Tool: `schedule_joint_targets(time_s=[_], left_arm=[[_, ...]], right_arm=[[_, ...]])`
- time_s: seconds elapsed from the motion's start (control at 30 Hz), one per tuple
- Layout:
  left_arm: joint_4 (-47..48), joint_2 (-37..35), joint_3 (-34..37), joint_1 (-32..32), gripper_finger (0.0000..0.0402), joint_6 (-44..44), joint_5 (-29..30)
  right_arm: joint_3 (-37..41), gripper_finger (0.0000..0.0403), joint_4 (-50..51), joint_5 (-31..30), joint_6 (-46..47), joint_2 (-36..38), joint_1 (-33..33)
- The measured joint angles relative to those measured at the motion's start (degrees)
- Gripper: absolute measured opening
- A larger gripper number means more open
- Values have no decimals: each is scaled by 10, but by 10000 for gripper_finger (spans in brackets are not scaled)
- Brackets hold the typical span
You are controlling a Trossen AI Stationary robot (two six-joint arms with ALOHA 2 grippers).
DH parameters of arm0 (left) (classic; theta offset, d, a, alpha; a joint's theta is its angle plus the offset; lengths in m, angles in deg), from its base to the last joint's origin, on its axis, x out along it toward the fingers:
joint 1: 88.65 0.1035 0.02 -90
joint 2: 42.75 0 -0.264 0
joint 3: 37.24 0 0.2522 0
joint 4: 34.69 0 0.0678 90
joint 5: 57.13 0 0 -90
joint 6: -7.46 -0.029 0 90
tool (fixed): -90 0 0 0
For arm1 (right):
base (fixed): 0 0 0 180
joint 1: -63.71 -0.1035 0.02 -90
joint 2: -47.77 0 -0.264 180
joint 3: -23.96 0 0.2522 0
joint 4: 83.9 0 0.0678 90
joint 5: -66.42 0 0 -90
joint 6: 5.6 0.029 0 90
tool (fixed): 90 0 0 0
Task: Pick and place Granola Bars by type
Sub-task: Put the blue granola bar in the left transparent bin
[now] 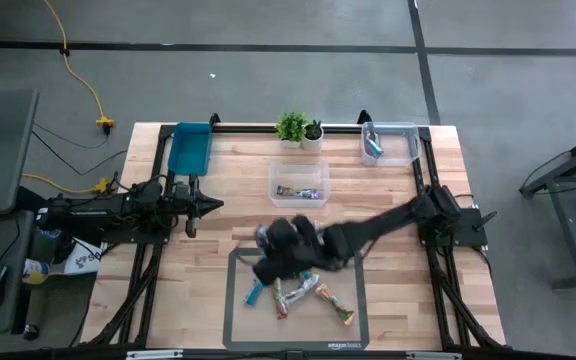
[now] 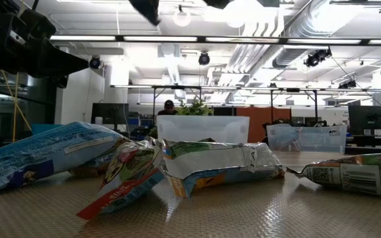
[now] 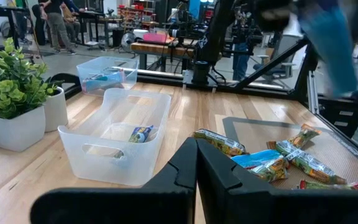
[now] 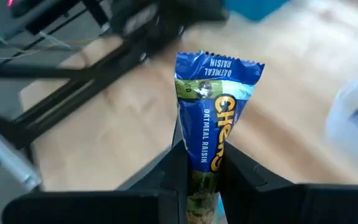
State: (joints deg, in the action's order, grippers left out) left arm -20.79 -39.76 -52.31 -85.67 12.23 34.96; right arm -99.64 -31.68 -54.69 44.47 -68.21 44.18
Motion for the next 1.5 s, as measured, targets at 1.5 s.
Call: schedule_joint_targets(time_s=[1.5], left_arm=[[0,0,0,0,1,0,0]], right_arm=[[1,59,169,294,-757,-14,402]])
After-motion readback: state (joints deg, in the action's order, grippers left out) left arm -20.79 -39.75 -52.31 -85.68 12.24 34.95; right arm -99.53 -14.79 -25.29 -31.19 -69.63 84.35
